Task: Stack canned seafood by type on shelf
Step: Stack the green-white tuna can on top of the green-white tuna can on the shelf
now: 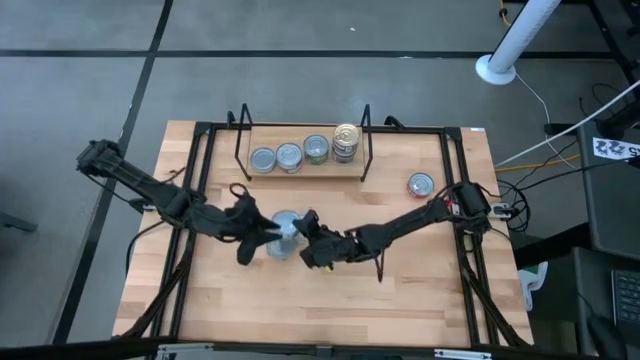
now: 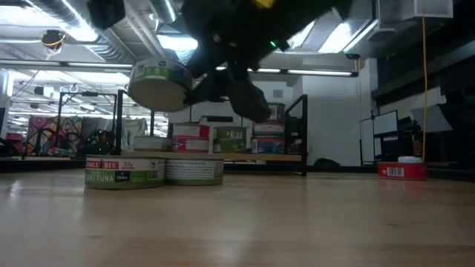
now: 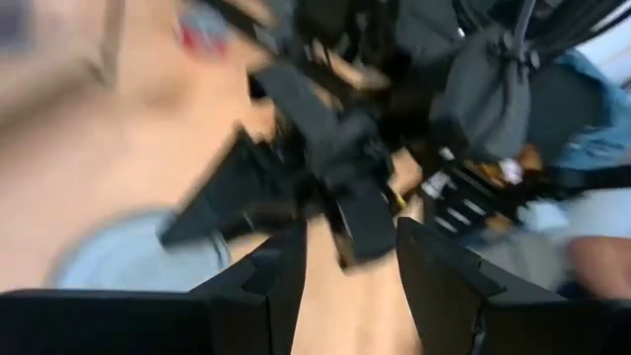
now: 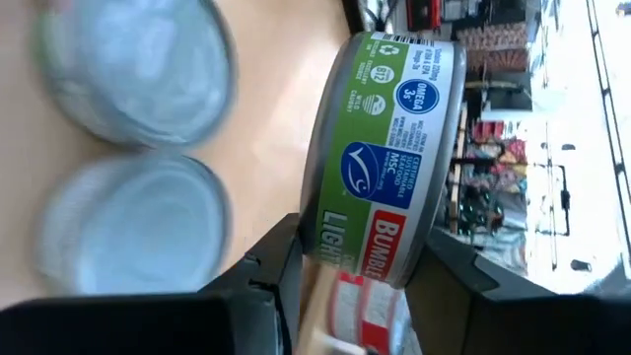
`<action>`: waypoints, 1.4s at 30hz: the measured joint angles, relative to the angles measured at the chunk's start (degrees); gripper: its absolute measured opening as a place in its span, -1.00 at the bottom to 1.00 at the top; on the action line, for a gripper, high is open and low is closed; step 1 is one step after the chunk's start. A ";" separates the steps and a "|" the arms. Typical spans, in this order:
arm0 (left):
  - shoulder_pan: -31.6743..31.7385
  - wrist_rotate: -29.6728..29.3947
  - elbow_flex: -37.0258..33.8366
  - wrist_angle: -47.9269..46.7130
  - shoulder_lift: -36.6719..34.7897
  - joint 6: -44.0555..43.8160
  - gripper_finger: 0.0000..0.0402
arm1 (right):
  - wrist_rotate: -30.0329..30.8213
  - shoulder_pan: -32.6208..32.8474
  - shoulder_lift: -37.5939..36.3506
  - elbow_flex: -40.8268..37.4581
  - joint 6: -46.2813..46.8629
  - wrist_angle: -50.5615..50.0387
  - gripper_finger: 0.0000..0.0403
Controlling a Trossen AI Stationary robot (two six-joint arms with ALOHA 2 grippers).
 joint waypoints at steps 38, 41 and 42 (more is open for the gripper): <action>8.70 -14.73 -0.09 -0.57 0.36 53.49 -0.24 | -10.15 -13.74 -1.52 21.34 13.14 -36.43 -0.34; 9.79 -15.25 -0.09 -0.57 0.36 51.08 -0.24 | -10.17 -13.74 -1.52 21.34 13.14 -36.47 -0.34; 10.16 -15.25 -0.09 -0.57 0.36 50.47 -0.24 | -10.17 -13.74 -1.52 21.34 13.14 -36.42 -0.34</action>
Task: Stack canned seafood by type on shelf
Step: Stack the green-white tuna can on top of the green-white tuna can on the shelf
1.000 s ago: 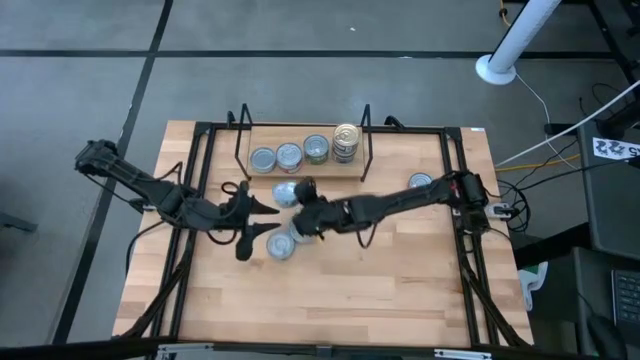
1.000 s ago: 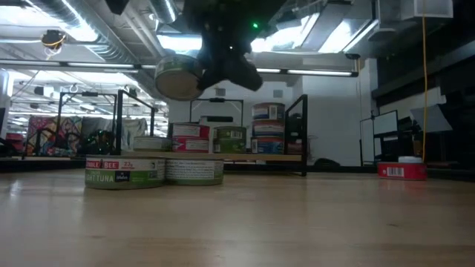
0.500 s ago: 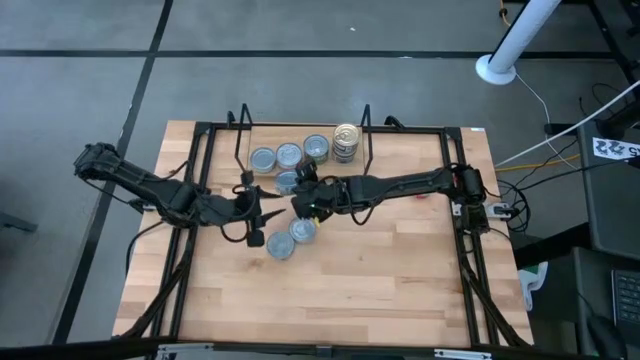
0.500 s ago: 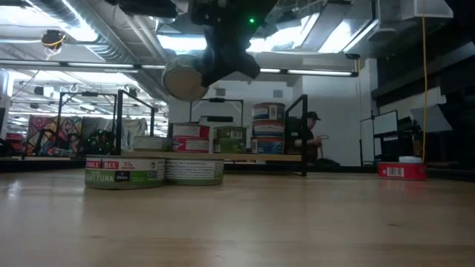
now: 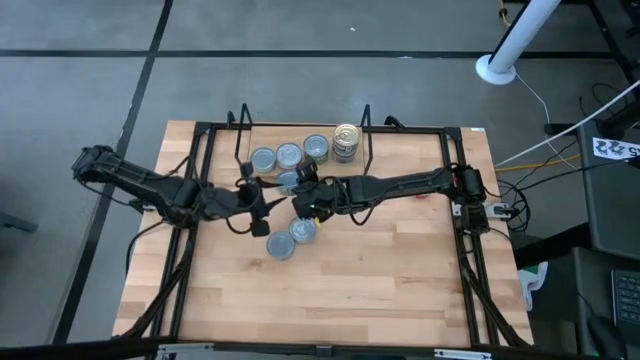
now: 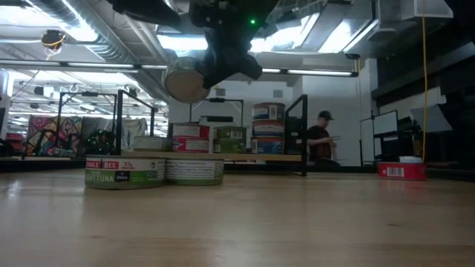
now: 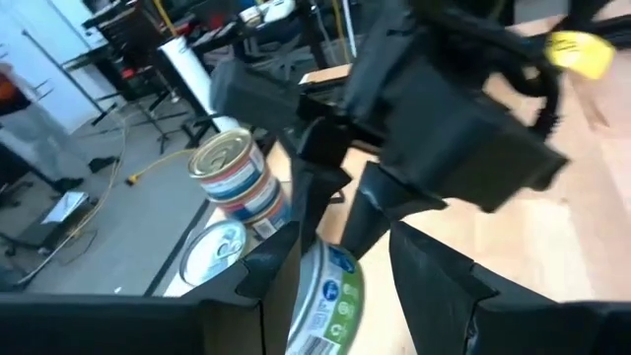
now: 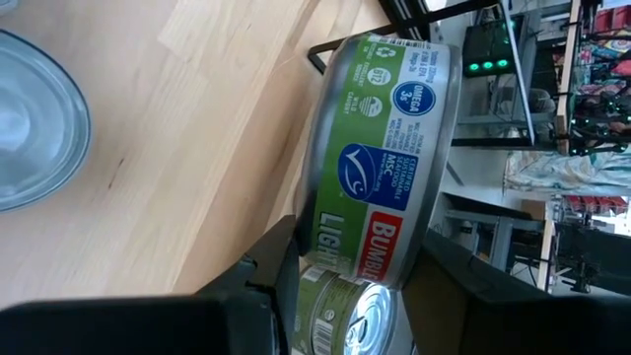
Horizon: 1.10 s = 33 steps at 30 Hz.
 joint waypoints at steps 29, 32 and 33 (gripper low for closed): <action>3.64 -1.03 0.00 -1.14 4.33 13.98 0.27 | 0.08 -0.29 0.04 -0.02 0.01 0.11 -0.34; 2.84 -0.98 0.00 -2.40 4.37 17.43 0.27 | 0.10 -0.77 0.04 -0.04 1.28 0.09 -0.34; 2.72 -0.98 0.00 -2.38 4.39 17.53 0.26 | 0.08 -0.99 0.04 -0.04 1.81 0.07 -0.34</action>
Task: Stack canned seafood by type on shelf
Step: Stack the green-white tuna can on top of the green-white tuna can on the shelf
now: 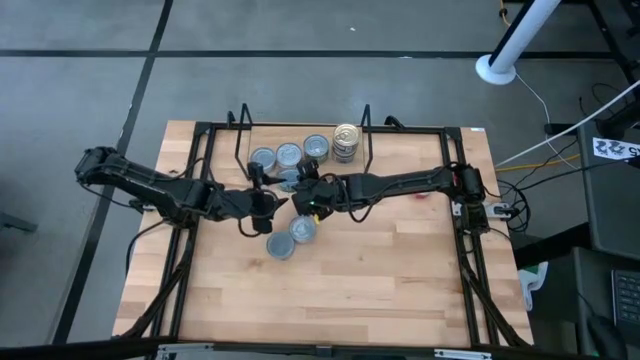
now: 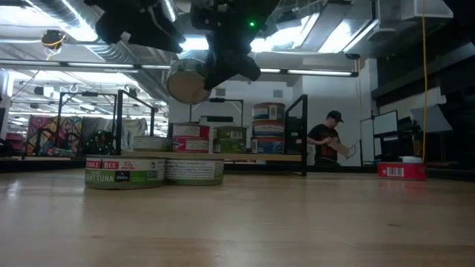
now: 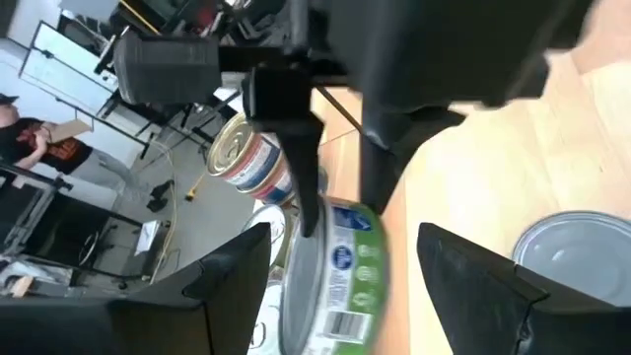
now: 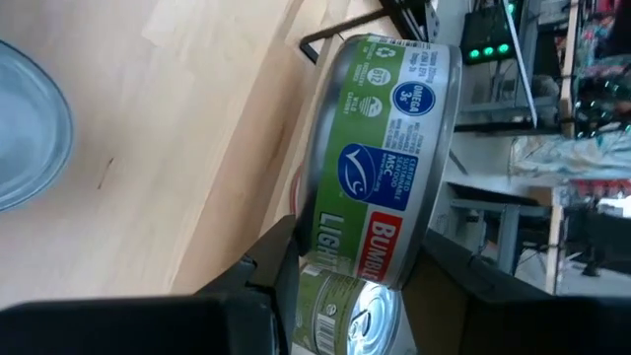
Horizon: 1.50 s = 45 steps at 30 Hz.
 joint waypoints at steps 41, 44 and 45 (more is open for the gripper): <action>4.30 0.38 0.00 -8.66 0.15 3.78 -0.32 | -4.94 -0.48 0.04 -0.02 0.59 7.20 -0.21; 4.22 0.02 0.00 -8.35 0.15 3.15 -0.32 | -4.69 -0.50 0.04 -0.02 0.74 7.85 -0.13; 4.22 0.00 0.00 -8.33 0.15 3.15 -0.32 | -4.69 -0.48 0.04 -0.02 0.75 7.93 -0.10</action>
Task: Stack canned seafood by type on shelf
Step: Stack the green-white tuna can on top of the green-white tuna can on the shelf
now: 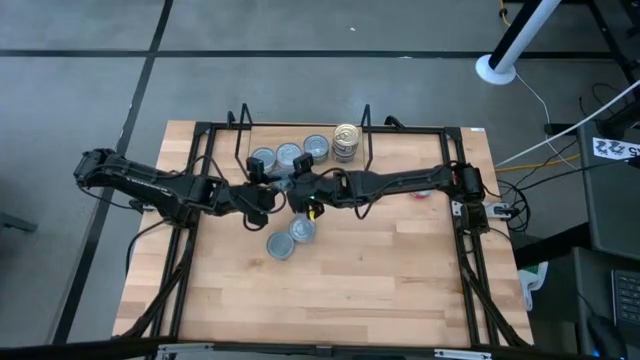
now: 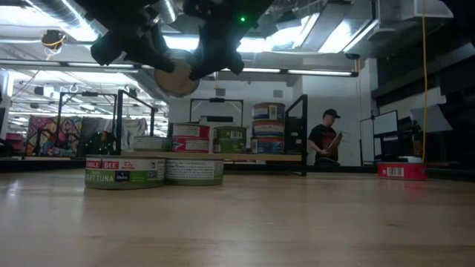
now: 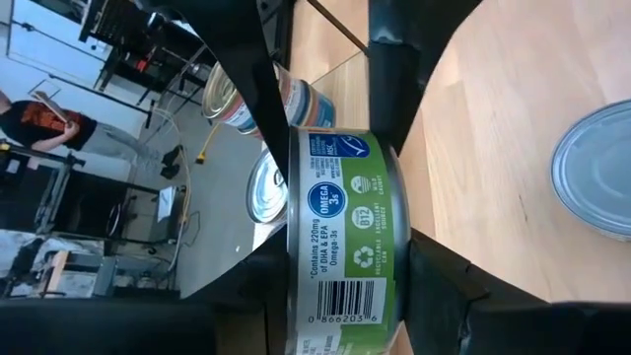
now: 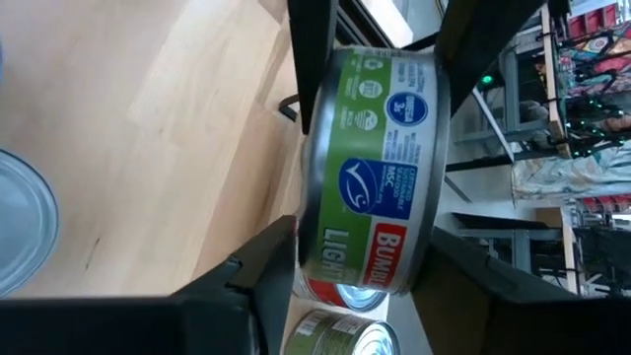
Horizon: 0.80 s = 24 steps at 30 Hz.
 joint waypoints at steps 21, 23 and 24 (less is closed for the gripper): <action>7.85 -2.45 0.00 -10.84 -0.04 -4.47 -0.32 | 13.90 -0.39 -0.02 0.02 6.32 -5.32 0.29; 9.38 -2.41 0.00 -10.77 -0.04 -4.26 -0.32 | 12.87 -0.96 -0.66 0.02 10.01 -11.14 0.28; 10.19 -2.43 0.00 -10.80 -0.04 -4.24 -0.32 | 11.46 -1.47 -1.00 0.02 12.36 -13.77 0.27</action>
